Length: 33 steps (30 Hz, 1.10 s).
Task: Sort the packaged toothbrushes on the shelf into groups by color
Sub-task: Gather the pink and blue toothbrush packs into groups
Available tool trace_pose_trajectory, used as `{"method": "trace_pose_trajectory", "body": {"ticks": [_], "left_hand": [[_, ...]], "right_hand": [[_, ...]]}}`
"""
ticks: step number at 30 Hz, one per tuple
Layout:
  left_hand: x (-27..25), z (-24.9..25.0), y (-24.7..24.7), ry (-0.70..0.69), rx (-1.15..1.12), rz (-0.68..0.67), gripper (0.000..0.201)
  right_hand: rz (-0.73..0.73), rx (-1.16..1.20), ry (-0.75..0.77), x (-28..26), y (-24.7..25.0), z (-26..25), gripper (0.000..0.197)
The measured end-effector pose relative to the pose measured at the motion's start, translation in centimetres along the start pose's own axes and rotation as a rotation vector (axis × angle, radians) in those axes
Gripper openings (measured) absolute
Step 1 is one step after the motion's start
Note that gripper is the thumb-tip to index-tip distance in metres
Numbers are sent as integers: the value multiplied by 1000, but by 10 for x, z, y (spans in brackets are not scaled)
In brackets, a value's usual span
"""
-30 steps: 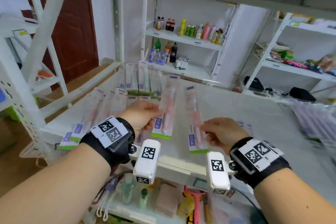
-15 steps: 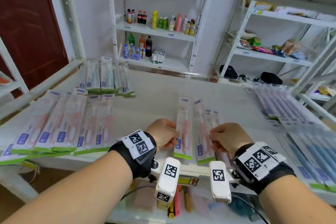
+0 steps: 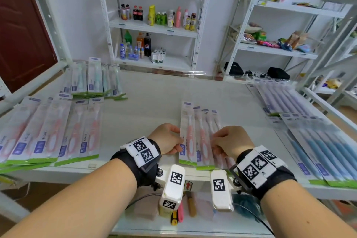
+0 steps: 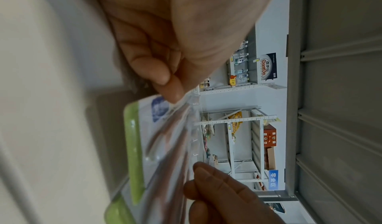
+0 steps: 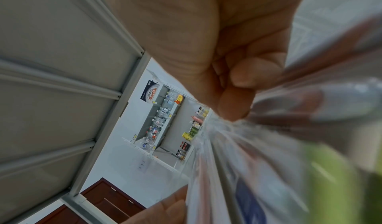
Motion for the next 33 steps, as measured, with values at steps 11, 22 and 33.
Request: {"method": "trace_pose_trajectory", "body": {"ticks": [11,22,33], "left_hand": [[2,-4,-3,-55,68,25,18],[-3,-1,-4,-116,262,68,44],[-8,33,-32,-388,1010,-326,68]], "right_hand": [[116,111,113,1,9,25,20],[-98,22,136,4,6,40,64],[-137,88,135,5,10,43,69]]}}
Point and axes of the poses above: each hand's wrist, its own x-axis towards the middle knuckle, its own y-axis out of the back of the hand, z = x × y, the point moved 1 cm from there along x, towards the middle knuckle, and after that the axes turned 4 degrees about -y, right-handed, at the moved point
